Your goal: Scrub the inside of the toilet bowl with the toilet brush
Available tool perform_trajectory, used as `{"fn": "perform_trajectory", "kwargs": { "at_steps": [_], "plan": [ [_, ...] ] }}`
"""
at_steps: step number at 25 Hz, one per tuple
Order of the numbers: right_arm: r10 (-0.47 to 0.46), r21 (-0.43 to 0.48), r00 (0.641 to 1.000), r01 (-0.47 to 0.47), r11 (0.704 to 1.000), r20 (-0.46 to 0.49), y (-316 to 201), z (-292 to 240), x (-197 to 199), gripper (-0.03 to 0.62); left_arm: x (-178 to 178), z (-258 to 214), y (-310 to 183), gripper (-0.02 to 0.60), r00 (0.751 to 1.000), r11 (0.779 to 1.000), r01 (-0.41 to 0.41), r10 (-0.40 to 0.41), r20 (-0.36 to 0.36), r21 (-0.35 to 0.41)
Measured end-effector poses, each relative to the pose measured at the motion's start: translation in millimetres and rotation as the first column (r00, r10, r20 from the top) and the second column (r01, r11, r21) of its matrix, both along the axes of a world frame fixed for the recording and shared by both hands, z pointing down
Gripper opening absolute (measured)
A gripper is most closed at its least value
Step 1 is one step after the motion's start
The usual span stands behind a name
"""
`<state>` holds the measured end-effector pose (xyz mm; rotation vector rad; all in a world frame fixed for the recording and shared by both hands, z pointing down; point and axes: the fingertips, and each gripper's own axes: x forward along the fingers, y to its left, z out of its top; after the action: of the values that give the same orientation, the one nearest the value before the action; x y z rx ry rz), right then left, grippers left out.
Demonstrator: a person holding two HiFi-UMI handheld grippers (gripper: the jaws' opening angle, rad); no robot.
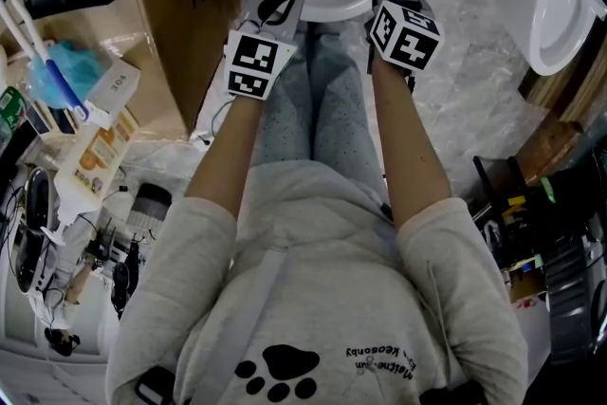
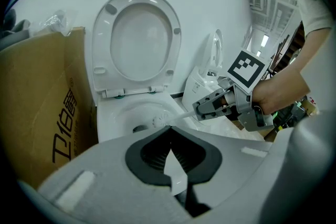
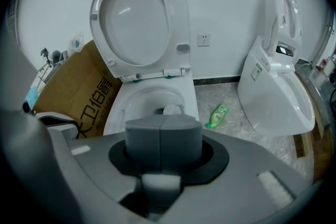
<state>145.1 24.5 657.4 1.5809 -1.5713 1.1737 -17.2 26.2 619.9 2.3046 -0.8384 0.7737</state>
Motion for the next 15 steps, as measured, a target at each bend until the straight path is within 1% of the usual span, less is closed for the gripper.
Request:
{"fn": "perform_trajectory", "kwargs": {
  "at_steps": [8, 15],
  "plan": [
    [-0.007, -0.048, 0.999, 0.005, 0.999, -0.031, 30.3, 5.0, 4.4, 0.149, -2.5, -0.6, 13.9, -0.002, 1.000, 1.000, 0.001, -0.001, -0.001, -0.001],
    [-0.027, -0.084, 0.999, 0.025, 0.996, -0.025, 55.6, 11.4, 0.5, 0.149, -3.9, 1.6, 26.7, -0.002, 1.000, 1.000, -0.002, 0.002, 0.000, -0.013]
  ]
}}
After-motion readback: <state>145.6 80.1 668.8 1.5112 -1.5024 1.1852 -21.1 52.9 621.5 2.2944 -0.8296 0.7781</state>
